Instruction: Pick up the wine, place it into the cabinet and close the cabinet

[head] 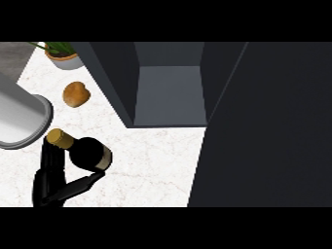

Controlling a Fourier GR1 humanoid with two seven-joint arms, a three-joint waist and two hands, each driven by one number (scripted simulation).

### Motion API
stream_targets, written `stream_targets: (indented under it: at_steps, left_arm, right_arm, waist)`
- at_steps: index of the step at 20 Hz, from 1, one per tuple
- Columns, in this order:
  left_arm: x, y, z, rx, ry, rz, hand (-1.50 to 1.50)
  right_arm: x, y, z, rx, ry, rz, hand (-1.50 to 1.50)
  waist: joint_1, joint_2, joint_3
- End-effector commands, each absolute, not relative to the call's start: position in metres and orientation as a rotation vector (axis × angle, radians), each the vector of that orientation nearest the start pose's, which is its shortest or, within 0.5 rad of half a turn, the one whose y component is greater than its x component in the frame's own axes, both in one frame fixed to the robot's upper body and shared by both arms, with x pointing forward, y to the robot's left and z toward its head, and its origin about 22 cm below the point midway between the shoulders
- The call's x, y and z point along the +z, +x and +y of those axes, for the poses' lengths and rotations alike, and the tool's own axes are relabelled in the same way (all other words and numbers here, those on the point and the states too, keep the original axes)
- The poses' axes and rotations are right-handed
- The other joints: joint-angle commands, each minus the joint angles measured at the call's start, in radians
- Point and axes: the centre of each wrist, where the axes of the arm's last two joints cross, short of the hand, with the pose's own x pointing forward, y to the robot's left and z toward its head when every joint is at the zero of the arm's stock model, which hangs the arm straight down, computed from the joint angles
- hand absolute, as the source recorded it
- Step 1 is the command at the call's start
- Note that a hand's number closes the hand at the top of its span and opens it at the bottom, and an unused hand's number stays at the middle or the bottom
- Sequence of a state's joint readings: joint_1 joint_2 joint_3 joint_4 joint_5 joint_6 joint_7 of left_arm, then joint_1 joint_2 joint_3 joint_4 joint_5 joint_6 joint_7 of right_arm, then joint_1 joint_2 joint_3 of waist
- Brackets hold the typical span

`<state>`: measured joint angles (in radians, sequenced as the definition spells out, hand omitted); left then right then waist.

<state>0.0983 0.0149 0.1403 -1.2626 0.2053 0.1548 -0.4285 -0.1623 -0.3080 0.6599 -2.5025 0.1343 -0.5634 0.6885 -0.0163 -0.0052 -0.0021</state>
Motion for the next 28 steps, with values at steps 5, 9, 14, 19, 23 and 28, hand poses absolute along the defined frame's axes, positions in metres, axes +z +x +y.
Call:
stream_targets:
  at_steps: [5, 9, 14, 19, 23, 28]
  left_arm:
    - [-0.112, 0.205, 0.271, 0.382, 0.153, -1.576, -1.50]
    - [-0.130, 0.195, 0.258, 0.382, 0.134, -1.593, -1.50]
    - [-0.139, 0.207, 0.265, 0.407, 0.135, -1.620, -1.50]
    - [-0.128, 0.217, 0.267, 0.446, 0.122, -1.650, 1.50]
    - [-0.121, 0.240, 0.251, 0.444, 0.146, -1.678, 1.50]
    - [-0.125, 0.227, 0.266, 0.374, 0.210, -1.731, 1.50]
  right_arm:
    - [0.217, 0.088, -0.164, 0.120, 0.234, -1.923, -1.50]
    - [0.215, 0.092, -0.162, 0.122, 0.224, -1.944, -1.50]
    - [0.215, 0.090, -0.166, 0.133, 0.205, -1.954, -1.50]
    - [0.214, 0.076, -0.173, 0.155, 0.220, -1.941, -1.50]
    - [0.207, 0.088, -0.168, 0.149, 0.205, -1.940, -1.50]
    - [0.203, 0.088, -0.161, 0.139, 0.209, -1.944, -1.50]
  waist:
    - [0.002, 0.001, 0.000]
    - [0.003, 0.001, 0.001]
    - [-0.003, 0.002, 0.001]
    - [-0.003, -0.001, 0.002]
    - [0.002, 0.002, 0.002]
    - [0.006, 0.000, 0.002]
